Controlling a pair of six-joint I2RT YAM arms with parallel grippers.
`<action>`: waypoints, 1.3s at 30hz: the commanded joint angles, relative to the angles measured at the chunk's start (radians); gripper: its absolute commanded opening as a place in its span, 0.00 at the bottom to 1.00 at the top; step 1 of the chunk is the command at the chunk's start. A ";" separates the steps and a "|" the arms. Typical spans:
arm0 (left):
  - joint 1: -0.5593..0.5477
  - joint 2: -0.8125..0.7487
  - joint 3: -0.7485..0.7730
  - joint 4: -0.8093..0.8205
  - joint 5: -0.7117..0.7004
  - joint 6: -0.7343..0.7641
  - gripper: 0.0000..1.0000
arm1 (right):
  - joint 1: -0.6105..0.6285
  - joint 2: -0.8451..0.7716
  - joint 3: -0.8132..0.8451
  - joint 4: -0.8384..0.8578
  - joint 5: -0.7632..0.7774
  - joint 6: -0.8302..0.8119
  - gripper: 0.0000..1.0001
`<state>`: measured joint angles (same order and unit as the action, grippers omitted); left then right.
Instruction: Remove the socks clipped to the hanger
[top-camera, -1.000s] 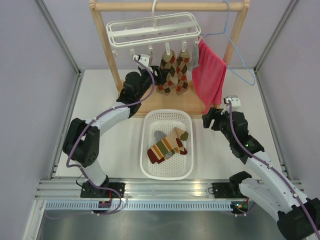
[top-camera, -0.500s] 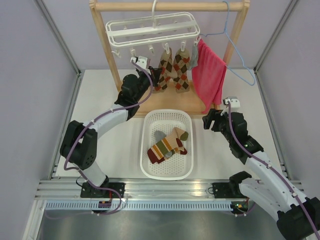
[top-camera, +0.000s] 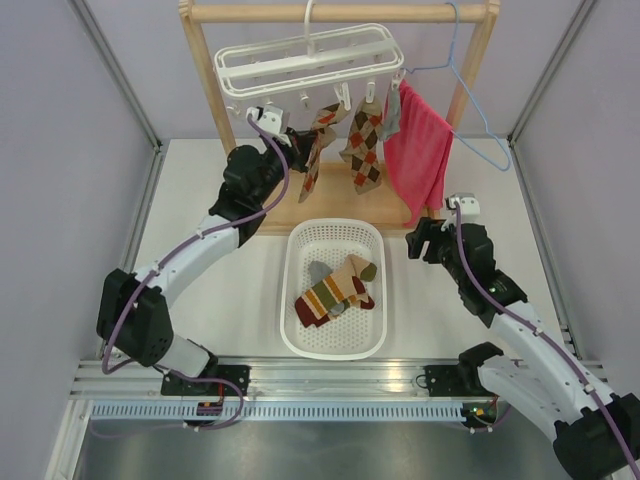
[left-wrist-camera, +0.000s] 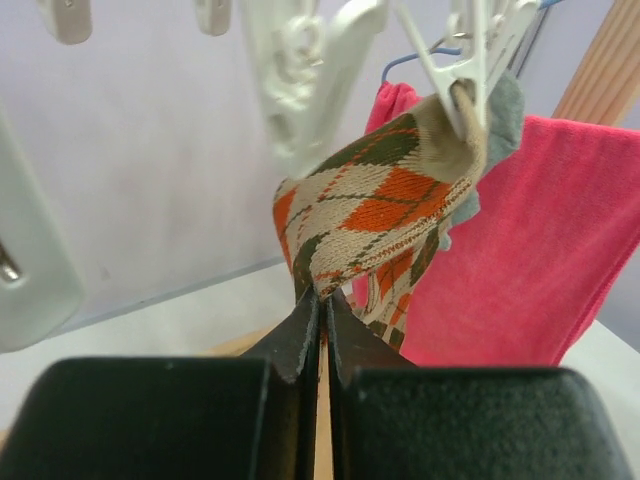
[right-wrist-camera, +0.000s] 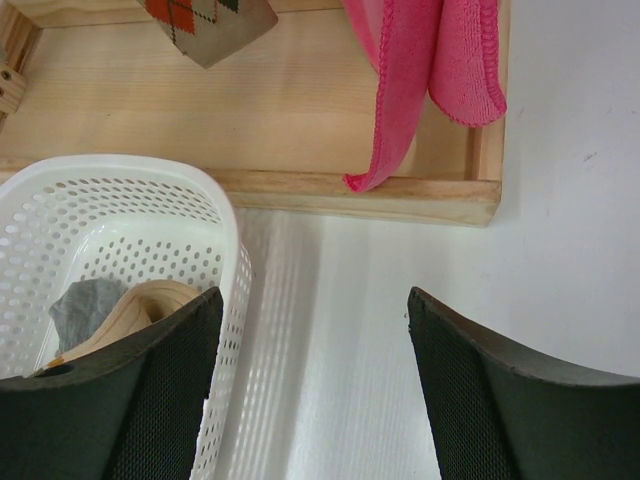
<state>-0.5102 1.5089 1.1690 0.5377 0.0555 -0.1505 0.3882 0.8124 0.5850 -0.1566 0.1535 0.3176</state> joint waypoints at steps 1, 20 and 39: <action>-0.021 -0.084 0.046 -0.091 0.032 0.065 0.02 | -0.003 0.017 0.065 -0.001 -0.012 -0.006 0.79; -0.208 -0.371 -0.132 -0.376 -0.082 0.097 0.02 | 0.110 0.309 0.524 -0.009 0.013 -0.025 0.74; -0.220 -0.383 -0.104 -0.429 -0.155 0.114 0.02 | 0.382 0.679 1.138 -0.146 0.287 -0.109 0.75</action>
<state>-0.7254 1.1522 1.0451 0.1249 -0.0727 -0.0788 0.7467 1.4616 1.6642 -0.2779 0.3805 0.2371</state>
